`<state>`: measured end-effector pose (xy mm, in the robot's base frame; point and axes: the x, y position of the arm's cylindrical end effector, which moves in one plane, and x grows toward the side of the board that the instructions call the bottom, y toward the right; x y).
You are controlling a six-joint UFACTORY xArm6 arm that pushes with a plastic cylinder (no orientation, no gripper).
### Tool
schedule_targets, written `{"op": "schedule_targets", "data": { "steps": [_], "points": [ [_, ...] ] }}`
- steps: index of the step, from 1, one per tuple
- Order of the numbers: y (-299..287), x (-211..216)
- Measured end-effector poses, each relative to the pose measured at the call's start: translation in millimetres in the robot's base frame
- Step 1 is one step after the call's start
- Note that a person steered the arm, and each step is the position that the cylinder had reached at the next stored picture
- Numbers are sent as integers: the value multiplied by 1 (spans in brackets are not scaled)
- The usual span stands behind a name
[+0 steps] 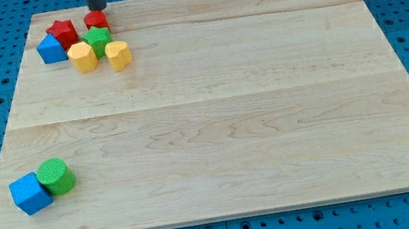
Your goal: Slide the yellow heart to the bottom right of the green star
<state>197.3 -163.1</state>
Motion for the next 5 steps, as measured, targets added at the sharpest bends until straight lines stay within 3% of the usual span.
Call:
{"op": "schedule_targets", "data": {
  "steps": [2,4,5],
  "points": [
    [-7,66],
    [52,108],
    [55,144]
  ]
}}
